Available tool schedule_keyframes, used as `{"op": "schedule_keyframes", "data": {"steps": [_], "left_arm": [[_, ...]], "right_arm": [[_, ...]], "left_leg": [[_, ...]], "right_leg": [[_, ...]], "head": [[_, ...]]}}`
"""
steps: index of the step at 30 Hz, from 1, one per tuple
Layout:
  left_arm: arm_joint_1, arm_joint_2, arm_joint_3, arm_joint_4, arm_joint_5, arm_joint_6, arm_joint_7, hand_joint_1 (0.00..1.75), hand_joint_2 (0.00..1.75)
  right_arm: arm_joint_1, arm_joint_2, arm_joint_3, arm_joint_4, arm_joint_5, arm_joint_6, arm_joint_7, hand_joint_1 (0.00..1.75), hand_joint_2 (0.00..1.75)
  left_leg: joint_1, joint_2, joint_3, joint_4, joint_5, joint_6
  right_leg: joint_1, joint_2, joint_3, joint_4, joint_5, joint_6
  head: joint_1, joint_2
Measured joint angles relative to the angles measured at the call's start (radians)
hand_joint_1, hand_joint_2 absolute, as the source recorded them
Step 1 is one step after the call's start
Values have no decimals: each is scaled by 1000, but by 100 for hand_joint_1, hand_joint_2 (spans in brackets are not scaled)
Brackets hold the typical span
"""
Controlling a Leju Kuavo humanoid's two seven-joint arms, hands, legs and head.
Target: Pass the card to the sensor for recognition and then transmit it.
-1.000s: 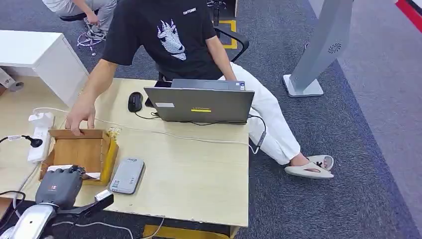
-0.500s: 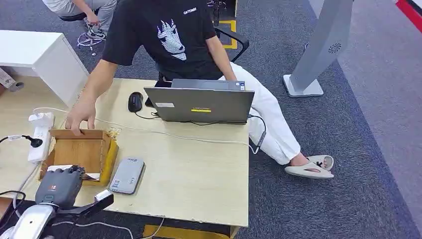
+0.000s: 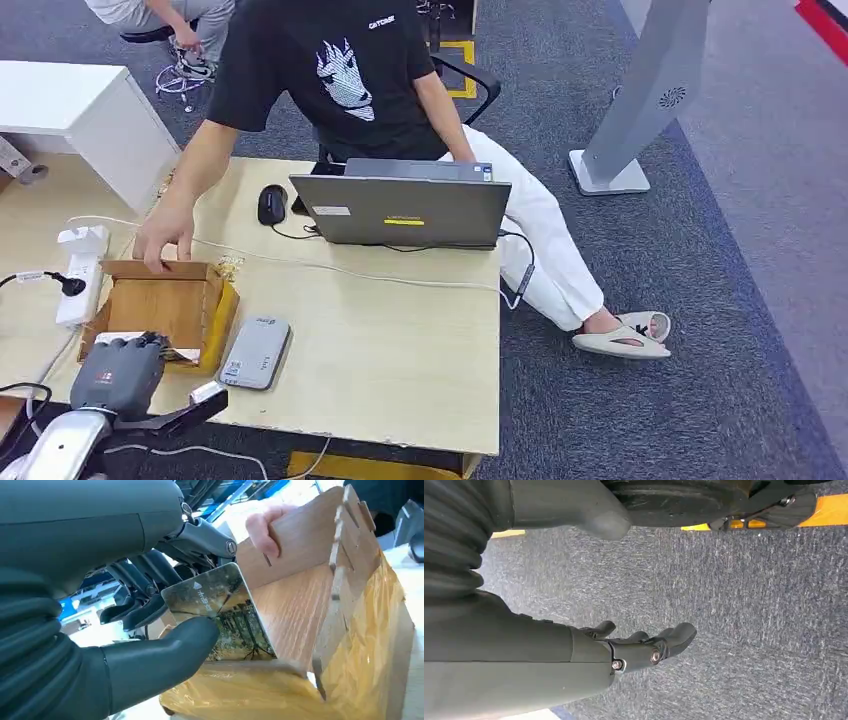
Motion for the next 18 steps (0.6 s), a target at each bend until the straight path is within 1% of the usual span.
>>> {"op": "schedule_keyframes", "data": {"steps": [1, 2, 3, 4, 5, 7, 8, 11, 14, 16, 18], "left_arm": [[-74, 14, -18, 0, 12, 36, -15, 175, 175], [-163, 33, -33, 0, 19, 36, -26, 175, 175], [-250, 50, -39, 1, 21, 11, -37, 175, 175], [-312, 71, -44, 5, 22, -3, -45, 175, 175], [-351, 90, -48, 8, 21, -8, -44, 175, 175], [-384, 140, -48, 8, 30, 2, -48, 175, 175], [-388, 159, -47, 8, 33, 6, -50, 175, 175], [-392, 208, -33, 8, 32, 13, -53, 175, 175], [-401, 243, -15, 8, 21, 11, -54, 175, 175], [-410, 263, -7, 8, 20, 10, -55, 175, 175], [-417, 271, -6, 8, 19, 7, -56, 175, 175]], "right_arm": [[10, 0, 0, -9, -14, -2, -1, 0, 175], [16, 0, -1, -15, -18, -2, -4, 0, 175], [18, -3, -1, -20, -20, -2, -9, 0, 175], [17, -5, -1, -22, -23, -2, -16, 0, 175], [14, -8, 0, -21, -26, -2, -26, 0, 175], [5, -14, 5, -5, -34, -8, -43, 0, 175], [1, -18, 9, 6, -34, -12, -49, 0, 175], [-16, -28, 26, 45, -40, -27, -60, 0, 175], [-42, -41, 52, 92, -76, -56, -71, 0, 175], [-54, -48, 65, 114, -86, -63, -73, 0, 175], [-61, -52, 74, 129, -85, -66, -74, 0, 175]], "left_leg": [[2, -6, -6, 1, 3, 2], [4, -19, -12, 1, 7, 0], [5, -23, -15, 1, 8, -2], [5, -22, -16, 0, 9, -3], [5, -17, -14, -1, 9, -3], [5, -2, -11, -1, 8, -4], [5, 2, -10, -1, 8, -4], [5, 3, -10, -1, 8, -4], [5, 1, -11, -1, 8, -4], [5, 1, -11, -1, 8, -4], [5, 1, -11, -1, 8, -4]], "right_leg": [[1, -6, 0, 0, 0, 0], [3, -18, 1, 0, 0, 0], [4, -23, 2, 1, 2, -2], [4, -22, 5, 1, 3, -3], [4, -18, 5, 2, 6, -4], [4, -2, 3, 2, 8, -5], [4, 2, 1, 2, 9, -5], [4, 2, -1, 2, 9, -5], [5, 2, -1, 2, 9, -4], [5, 2, -1, 2, 9, -4], [5, 2, -1, 2, 9, -4]], "head": [[-4, 0], [0, 0], [4, 0], [4, 0], [3, 0], [2, 0], [3, 0], [3, 0], [3, 0], [3, 0], [3, 0]]}}
